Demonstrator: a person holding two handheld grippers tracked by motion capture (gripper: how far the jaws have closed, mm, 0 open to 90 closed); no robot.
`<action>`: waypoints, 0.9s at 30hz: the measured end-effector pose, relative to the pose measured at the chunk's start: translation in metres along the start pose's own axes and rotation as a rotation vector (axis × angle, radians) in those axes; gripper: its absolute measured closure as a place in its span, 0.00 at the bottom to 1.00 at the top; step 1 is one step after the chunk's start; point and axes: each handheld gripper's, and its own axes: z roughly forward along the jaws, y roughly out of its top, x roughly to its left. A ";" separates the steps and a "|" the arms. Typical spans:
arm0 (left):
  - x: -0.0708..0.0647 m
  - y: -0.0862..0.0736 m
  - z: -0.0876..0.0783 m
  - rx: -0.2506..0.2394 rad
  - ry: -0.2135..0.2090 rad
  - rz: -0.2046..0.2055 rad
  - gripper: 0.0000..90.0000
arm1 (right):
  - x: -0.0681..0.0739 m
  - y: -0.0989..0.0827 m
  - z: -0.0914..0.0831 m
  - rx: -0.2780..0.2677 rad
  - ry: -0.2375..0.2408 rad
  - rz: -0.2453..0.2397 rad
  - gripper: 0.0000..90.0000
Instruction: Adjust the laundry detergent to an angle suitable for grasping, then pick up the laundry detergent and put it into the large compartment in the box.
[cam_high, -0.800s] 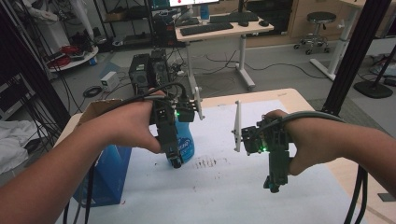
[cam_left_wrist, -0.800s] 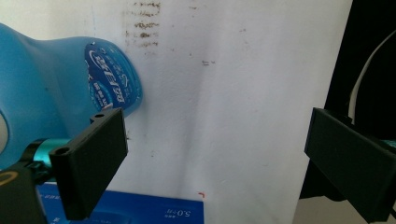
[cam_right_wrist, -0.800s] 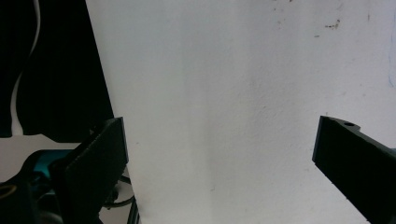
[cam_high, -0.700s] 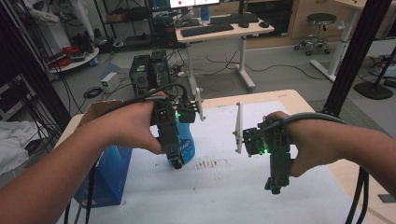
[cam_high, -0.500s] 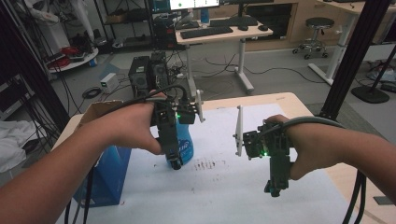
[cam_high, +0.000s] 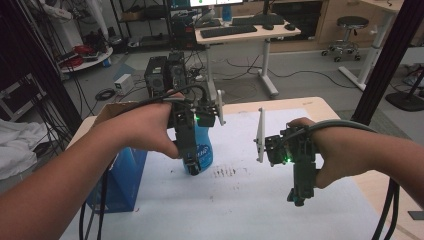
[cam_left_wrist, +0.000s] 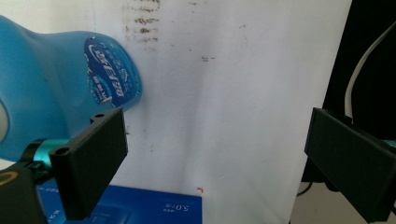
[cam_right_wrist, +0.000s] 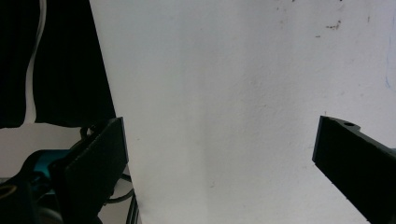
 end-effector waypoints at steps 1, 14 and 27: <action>0.000 0.000 0.000 -0.005 0.001 -0.002 0.07 | 0.000 0.000 -0.001 -0.001 0.006 0.002 0.03; 0.005 0.006 0.005 -0.009 -0.019 0.010 0.07 | -0.001 -0.003 0.002 0.006 0.007 0.012 0.03; 0.014 0.005 -0.003 -0.045 -0.022 -0.006 0.07 | -0.009 -0.003 0.005 0.001 0.018 0.009 0.03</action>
